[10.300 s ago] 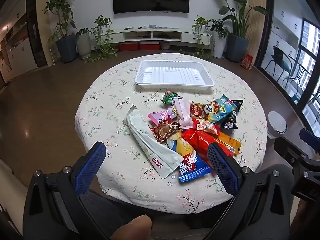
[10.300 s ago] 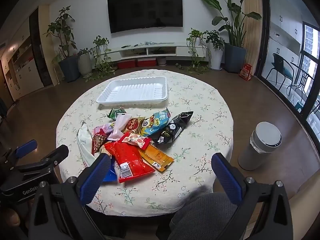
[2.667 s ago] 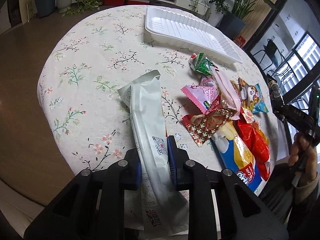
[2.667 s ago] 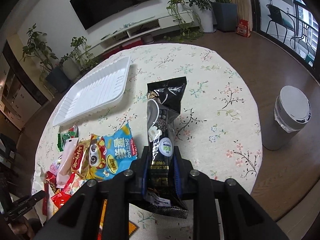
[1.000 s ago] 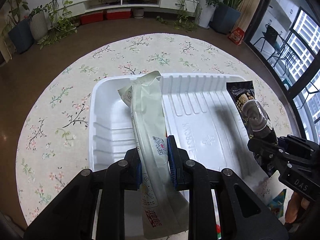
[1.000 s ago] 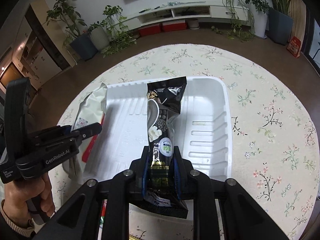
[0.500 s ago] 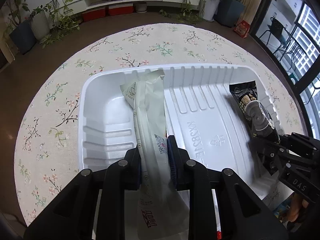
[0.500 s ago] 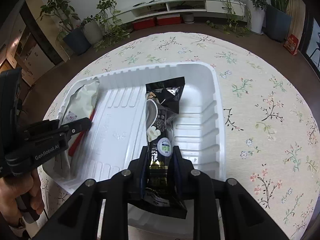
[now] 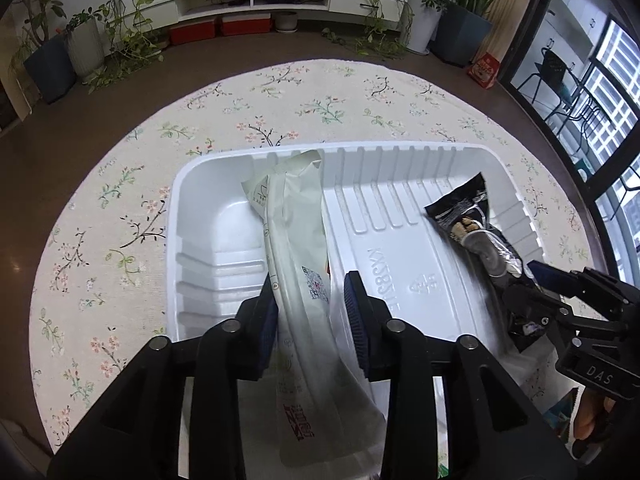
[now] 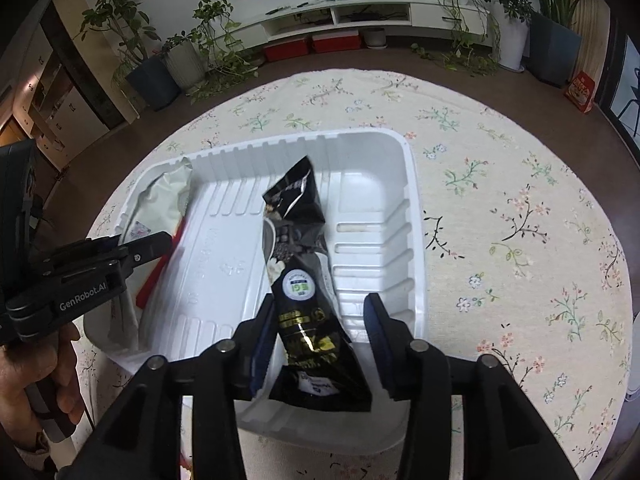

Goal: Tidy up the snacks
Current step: 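Carry both packets into the white tray and open both tools, then withdraw both tools from the tray back toward the snack pile, then grasp the blue Tipo cake packet with the left tool while the right tool grasps the red packet, then carry both packets into the white tray and open both tools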

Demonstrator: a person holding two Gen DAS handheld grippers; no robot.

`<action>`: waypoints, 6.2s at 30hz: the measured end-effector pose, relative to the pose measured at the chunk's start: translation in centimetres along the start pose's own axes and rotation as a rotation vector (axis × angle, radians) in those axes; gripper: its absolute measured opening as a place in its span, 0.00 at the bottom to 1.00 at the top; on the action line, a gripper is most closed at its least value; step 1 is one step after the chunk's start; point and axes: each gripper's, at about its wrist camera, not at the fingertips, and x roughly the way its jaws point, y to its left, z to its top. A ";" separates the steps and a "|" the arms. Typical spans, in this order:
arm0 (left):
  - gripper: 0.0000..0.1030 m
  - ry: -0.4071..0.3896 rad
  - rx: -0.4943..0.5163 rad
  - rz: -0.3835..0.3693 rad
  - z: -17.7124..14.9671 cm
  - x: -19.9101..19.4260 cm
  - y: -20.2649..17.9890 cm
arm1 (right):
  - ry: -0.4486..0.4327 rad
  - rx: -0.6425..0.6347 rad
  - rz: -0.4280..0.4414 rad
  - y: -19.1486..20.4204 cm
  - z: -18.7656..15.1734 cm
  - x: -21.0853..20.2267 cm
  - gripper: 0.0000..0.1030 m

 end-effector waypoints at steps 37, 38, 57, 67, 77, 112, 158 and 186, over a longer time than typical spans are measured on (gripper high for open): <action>1.00 -0.167 -0.169 -0.016 -35.9 -20.8 -4.6 | -0.340 0.114 0.144 1.3 -26.2 -20.3 0.87; 1.00 -0.188 -0.156 -0.008 -35.5 -20.8 -5.1 | -0.334 0.112 0.142 1.3 -26.6 -20.2 0.87; 0.99 -0.143 -0.047 0.029 -32.4 -21.2 -9.5 | -0.221 0.136 0.163 0.9 -28.0 -20.1 0.90; 0.99 -0.019 -0.008 0.088 -30.6 -16.4 -10.8 | -0.191 0.134 0.165 1.0 -28.7 -19.5 0.90; 0.99 0.021 -0.033 0.110 -30.9 -14.9 -7.8 | -0.171 0.008 0.120 3.3 -27.5 -18.5 0.89; 0.29 0.141 0.220 -0.057 -29.0 -13.1 -7.6 | 0.125 -0.310 0.136 9.6 -24.0 -10.4 0.66; 0.25 0.039 -0.006 -0.278 -33.6 -18.4 -2.1 | 0.044 -0.181 0.291 7.1 -24.7 -13.9 0.36; 0.25 -0.141 -0.148 -0.377 -23.5 -22.9 2.3 | -0.115 0.009 0.347 -0.1 -19.2 -17.5 0.36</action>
